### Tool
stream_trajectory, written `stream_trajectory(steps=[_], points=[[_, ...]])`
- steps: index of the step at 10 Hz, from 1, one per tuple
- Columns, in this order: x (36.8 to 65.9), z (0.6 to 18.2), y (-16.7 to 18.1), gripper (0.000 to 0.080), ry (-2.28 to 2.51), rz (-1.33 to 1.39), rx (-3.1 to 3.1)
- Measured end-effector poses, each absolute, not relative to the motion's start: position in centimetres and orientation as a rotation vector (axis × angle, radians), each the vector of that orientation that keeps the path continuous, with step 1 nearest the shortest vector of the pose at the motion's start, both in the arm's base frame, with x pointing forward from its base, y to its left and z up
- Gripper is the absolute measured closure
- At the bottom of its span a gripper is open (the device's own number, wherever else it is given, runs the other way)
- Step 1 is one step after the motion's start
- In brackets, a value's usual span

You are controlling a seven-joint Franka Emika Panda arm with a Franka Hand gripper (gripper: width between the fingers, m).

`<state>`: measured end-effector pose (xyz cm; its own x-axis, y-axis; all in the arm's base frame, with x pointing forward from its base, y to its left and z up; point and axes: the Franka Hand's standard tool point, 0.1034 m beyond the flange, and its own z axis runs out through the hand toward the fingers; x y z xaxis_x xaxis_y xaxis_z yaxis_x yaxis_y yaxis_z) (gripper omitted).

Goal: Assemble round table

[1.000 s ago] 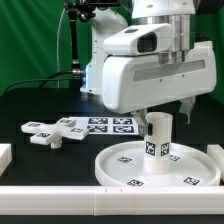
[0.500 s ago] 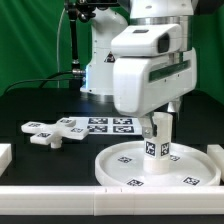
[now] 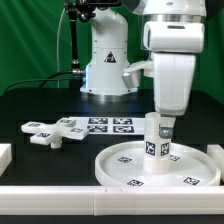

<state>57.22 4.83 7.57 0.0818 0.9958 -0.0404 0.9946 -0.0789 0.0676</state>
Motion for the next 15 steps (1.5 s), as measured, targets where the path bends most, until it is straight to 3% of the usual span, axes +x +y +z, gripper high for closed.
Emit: stream_trajectory(steps=[7, 8, 9, 12, 15], points=[[57.2, 7.5, 4.1, 0.0163, 2.405, -0.032, 1.849], [56.7, 7.3, 3.9, 0.0333, 2.415, -0.062, 1.86], [56.6, 7.2, 3.8, 0.0388, 2.417, -0.068, 1.862], [56.5, 7.2, 3.8, 0.0388, 2.371, -0.066, 1.923], [56.2, 7.1, 3.7, 0.0388, 1.929, -0.04, 2.385]])
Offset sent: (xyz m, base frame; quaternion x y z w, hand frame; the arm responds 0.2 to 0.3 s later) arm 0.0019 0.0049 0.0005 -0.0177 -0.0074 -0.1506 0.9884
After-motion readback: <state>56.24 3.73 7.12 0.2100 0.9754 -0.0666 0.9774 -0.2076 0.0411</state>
